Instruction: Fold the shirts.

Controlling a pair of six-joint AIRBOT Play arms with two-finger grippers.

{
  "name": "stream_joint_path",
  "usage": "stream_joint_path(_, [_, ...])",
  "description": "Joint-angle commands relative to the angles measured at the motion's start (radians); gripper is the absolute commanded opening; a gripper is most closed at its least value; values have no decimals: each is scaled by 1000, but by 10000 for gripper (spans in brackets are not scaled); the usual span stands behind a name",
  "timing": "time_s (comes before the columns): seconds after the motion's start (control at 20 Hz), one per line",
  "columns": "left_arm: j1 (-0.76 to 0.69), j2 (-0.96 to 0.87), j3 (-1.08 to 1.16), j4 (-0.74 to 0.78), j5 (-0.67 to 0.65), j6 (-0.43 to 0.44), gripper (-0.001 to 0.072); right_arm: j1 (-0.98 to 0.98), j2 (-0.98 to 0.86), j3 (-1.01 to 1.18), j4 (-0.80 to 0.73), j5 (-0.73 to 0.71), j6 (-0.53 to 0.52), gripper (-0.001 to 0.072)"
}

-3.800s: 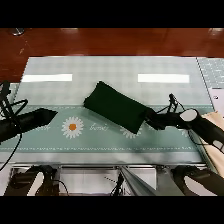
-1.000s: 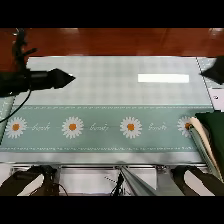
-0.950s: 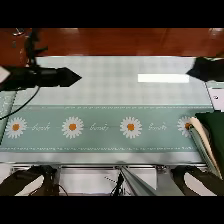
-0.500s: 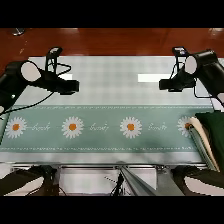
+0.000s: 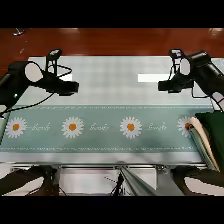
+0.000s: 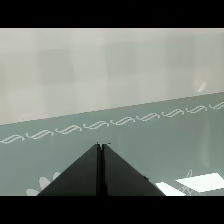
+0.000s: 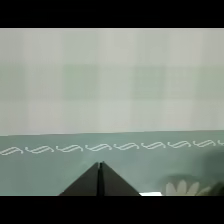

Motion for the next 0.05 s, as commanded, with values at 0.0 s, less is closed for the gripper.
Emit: stream_joint_path(0.0, [0, -1, 1, 4, -1, -3, 22, 1, -1, 0, -2, 1, -1, 32])
